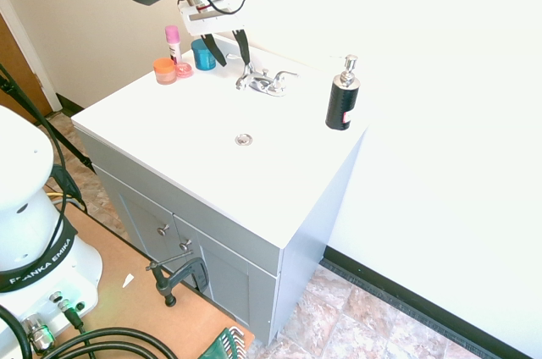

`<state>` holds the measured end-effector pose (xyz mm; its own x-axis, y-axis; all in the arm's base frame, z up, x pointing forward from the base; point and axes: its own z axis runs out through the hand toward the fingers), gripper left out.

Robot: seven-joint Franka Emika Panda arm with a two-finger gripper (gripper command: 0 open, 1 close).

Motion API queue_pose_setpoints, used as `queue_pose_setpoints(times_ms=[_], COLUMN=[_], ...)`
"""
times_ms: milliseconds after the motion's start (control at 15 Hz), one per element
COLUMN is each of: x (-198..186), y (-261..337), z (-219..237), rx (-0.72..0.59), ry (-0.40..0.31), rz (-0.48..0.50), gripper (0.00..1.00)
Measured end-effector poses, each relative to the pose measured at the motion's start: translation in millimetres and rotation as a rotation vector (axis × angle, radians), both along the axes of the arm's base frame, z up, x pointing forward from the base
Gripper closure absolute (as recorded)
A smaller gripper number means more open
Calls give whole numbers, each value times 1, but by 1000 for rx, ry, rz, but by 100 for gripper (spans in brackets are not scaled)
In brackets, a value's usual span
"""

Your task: Turn off the hot water

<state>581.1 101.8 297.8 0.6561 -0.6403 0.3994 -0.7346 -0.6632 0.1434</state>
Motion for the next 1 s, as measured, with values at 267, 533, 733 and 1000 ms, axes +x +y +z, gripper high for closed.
queue_pose_setpoints(times_ms=[267, 533, 733, 1000], x=[9, 26, 26, -12], y=[-6, -3, -11, -46], z=[8, 11, 15, 38], rx=[-2, -3, 43, 188], ry=[-40, -54, -24, 64], rz=[-16, -22, -41, -80], gripper=[0, 0, 0, 0])
